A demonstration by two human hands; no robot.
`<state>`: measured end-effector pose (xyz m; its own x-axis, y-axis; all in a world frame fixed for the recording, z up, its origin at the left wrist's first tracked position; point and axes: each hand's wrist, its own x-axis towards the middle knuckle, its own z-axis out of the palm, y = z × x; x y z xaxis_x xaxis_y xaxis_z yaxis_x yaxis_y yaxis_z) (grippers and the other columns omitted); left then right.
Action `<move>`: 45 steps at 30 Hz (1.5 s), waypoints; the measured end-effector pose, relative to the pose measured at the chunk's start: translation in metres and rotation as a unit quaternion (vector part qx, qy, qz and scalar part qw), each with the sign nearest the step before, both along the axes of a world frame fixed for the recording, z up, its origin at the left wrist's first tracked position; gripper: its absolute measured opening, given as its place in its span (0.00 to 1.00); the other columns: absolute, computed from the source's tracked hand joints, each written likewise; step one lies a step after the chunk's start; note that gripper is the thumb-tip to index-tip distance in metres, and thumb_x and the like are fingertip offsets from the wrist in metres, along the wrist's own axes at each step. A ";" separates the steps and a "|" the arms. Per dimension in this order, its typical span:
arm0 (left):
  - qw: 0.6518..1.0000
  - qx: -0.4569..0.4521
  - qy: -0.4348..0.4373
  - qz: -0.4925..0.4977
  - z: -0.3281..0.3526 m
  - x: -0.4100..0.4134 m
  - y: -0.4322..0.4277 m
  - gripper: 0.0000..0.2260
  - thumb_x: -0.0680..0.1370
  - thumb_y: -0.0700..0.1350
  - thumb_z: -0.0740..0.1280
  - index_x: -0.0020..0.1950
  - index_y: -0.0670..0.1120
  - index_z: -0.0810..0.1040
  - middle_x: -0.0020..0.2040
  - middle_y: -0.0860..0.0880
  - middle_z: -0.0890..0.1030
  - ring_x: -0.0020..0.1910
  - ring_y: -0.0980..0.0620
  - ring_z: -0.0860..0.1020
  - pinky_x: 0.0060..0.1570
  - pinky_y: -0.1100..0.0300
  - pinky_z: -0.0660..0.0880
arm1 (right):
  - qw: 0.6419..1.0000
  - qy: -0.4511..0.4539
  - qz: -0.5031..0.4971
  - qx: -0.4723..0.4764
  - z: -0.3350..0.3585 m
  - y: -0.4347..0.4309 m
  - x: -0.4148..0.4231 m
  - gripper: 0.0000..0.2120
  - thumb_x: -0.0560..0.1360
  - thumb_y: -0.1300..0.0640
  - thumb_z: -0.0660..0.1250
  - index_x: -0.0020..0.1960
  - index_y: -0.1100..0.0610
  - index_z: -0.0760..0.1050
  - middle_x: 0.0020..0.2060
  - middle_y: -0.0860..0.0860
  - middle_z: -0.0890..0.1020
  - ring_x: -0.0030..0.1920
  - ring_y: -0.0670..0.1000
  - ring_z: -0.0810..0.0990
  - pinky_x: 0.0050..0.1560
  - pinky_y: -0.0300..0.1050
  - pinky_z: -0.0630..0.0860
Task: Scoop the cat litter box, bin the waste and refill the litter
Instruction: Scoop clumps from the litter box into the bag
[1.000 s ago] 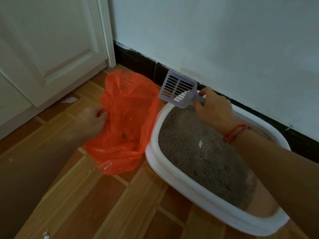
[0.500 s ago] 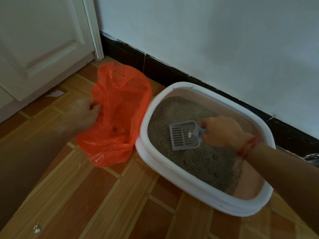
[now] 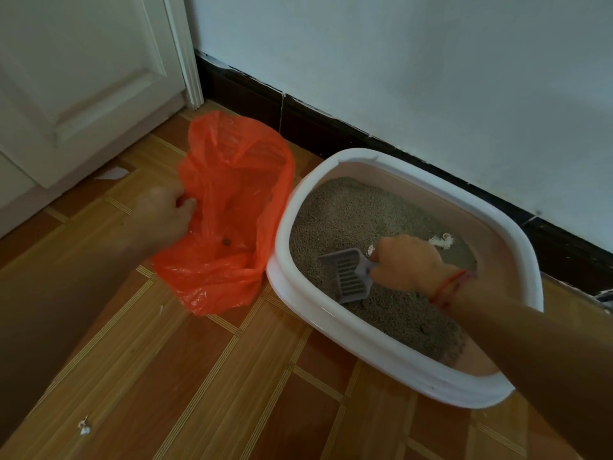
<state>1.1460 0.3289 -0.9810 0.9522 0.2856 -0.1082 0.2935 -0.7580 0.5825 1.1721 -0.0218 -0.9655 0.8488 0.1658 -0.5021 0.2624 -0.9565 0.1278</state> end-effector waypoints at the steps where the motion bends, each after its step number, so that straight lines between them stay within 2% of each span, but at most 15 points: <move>1: 1.000 -0.002 0.002 0.000 -0.001 0.000 0.001 0.10 0.82 0.45 0.60 0.47 0.43 0.77 0.40 0.45 0.78 0.40 0.46 0.77 0.36 0.55 0.69 | 0.999 0.015 -0.020 0.021 -0.005 -0.001 0.001 0.17 0.74 0.44 0.62 0.54 0.53 0.80 0.41 0.51 0.80 0.42 0.54 0.80 0.46 0.50 0.81; 4: 1.000 -0.006 0.002 0.003 -0.001 -0.002 0.000 0.10 0.82 0.45 0.60 0.50 0.41 0.78 0.43 0.44 0.79 0.42 0.45 0.77 0.42 0.52 0.72 | 0.992 0.052 -0.078 0.082 -0.021 -0.002 0.002 0.16 0.73 0.44 0.64 0.52 0.52 0.83 0.38 0.51 0.81 0.39 0.51 0.80 0.42 0.46 0.79; 6: 1.000 -0.010 -0.001 0.004 -0.001 -0.002 -0.001 0.10 0.82 0.44 0.60 0.50 0.41 0.78 0.44 0.44 0.78 0.43 0.45 0.77 0.42 0.52 0.71 | 0.983 0.068 -0.115 0.126 -0.030 -0.001 0.001 0.14 0.74 0.45 0.66 0.51 0.51 0.84 0.37 0.50 0.81 0.37 0.49 0.79 0.39 0.42 0.77; 8: 1.000 -0.014 0.003 0.007 -0.001 -0.003 -0.003 0.09 0.82 0.44 0.59 0.50 0.42 0.78 0.44 0.44 0.78 0.42 0.46 0.76 0.40 0.54 0.71 | 0.975 0.073 -0.137 0.158 -0.037 0.002 0.000 0.13 0.73 0.44 0.67 0.52 0.49 0.84 0.39 0.49 0.82 0.39 0.48 0.79 0.40 0.42 0.76; 10: 1.000 -0.022 0.019 0.008 -0.001 -0.004 -0.005 0.10 0.83 0.45 0.59 0.49 0.43 0.77 0.43 0.45 0.78 0.40 0.48 0.76 0.37 0.55 0.70 | 0.974 0.064 -0.139 0.168 -0.041 0.004 -0.001 0.13 0.73 0.43 0.67 0.52 0.48 0.83 0.40 0.49 0.82 0.40 0.49 0.80 0.43 0.44 0.78; 15: 0.999 -0.035 0.035 0.010 -0.002 -0.005 -0.009 0.11 0.83 0.45 0.58 0.52 0.42 0.78 0.44 0.43 0.79 0.42 0.45 0.77 0.40 0.52 0.74 | 0.966 0.064 -0.154 0.199 -0.046 0.003 -0.004 0.12 0.72 0.43 0.67 0.51 0.46 0.83 0.42 0.47 0.83 0.43 0.49 0.80 0.49 0.49 0.80; 17: 0.999 -0.032 0.033 0.010 -0.003 -0.005 -0.011 0.11 0.83 0.45 0.58 0.52 0.41 0.77 0.44 0.43 0.79 0.41 0.46 0.77 0.37 0.54 0.73 | 0.956 0.078 -0.168 0.228 -0.046 0.000 -0.006 0.10 0.72 0.46 0.68 0.51 0.45 0.83 0.42 0.47 0.83 0.43 0.48 0.80 0.49 0.49 0.81; 21: 0.999 -0.033 0.026 0.006 -0.002 -0.006 -0.011 0.10 0.83 0.45 0.58 0.52 0.41 0.77 0.43 0.44 0.78 0.39 0.47 0.77 0.36 0.55 0.72 | 0.924 0.088 -0.217 0.303 -0.040 -0.007 -0.009 0.07 0.73 0.54 0.69 0.48 0.49 0.85 0.44 0.55 0.84 0.42 0.51 0.79 0.50 0.53 0.80; 23: 0.999 -0.040 0.029 0.006 -0.001 -0.007 -0.010 0.10 0.83 0.45 0.58 0.51 0.42 0.77 0.42 0.44 0.78 0.38 0.47 0.76 0.35 0.55 0.71 | 0.913 0.079 -0.226 0.332 -0.031 -0.012 -0.009 0.07 0.73 0.55 0.69 0.48 0.49 0.85 0.43 0.56 0.84 0.41 0.52 0.78 0.47 0.52 0.79; 25: 0.998 -0.045 0.035 0.009 -0.001 -0.008 -0.009 0.09 0.83 0.44 0.58 0.50 0.43 0.76 0.40 0.45 0.77 0.36 0.49 0.74 0.33 0.56 0.68 | 0.907 0.066 -0.228 0.348 -0.023 -0.018 -0.007 0.07 0.74 0.54 0.69 0.49 0.48 0.84 0.39 0.53 0.83 0.37 0.50 0.78 0.41 0.46 0.77; 28: 0.998 -0.046 0.036 0.009 0.000 -0.009 -0.010 0.09 0.83 0.44 0.58 0.49 0.43 0.76 0.41 0.46 0.77 0.37 0.50 0.74 0.33 0.57 0.67 | 0.906 0.052 -0.230 0.350 -0.015 -0.026 -0.003 0.08 0.75 0.55 0.69 0.51 0.50 0.85 0.33 0.50 0.81 0.32 0.47 0.73 0.36 0.41 0.72; 35: 0.999 -0.040 0.035 0.011 0.002 -0.010 -0.008 0.10 0.83 0.45 0.58 0.50 0.42 0.77 0.42 0.44 0.78 0.38 0.48 0.75 0.33 0.56 0.68 | 0.905 0.037 -0.232 0.355 -0.008 -0.033 0.001 0.08 0.74 0.55 0.69 0.51 0.49 0.85 0.32 0.50 0.80 0.29 0.45 0.71 0.33 0.39 0.69; 40: 0.999 -0.030 0.038 0.008 0.003 -0.011 -0.009 0.11 0.83 0.45 0.58 0.50 0.42 0.77 0.42 0.43 0.78 0.38 0.47 0.75 0.33 0.56 0.68 | 0.913 0.039 -0.222 0.341 -0.007 -0.034 0.002 0.07 0.74 0.54 0.69 0.47 0.44 0.84 0.38 0.52 0.83 0.34 0.49 0.75 0.37 0.44 0.74; 45: 0.999 -0.027 0.035 0.007 0.003 -0.010 -0.007 0.11 0.83 0.46 0.58 0.50 0.41 0.77 0.43 0.41 0.78 0.40 0.44 0.76 0.35 0.55 0.70 | 0.918 0.037 -0.210 0.333 -0.004 -0.031 0.000 0.06 0.74 0.53 0.69 0.47 0.46 0.84 0.40 0.56 0.84 0.38 0.51 0.77 0.41 0.46 0.76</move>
<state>1.1356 0.3216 -0.9782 0.9377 0.2910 -0.1897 0.3453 -0.7217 0.5999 1.1722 -0.0532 -0.9696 0.8754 0.1222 -0.4677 -0.1641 -0.8349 -0.5253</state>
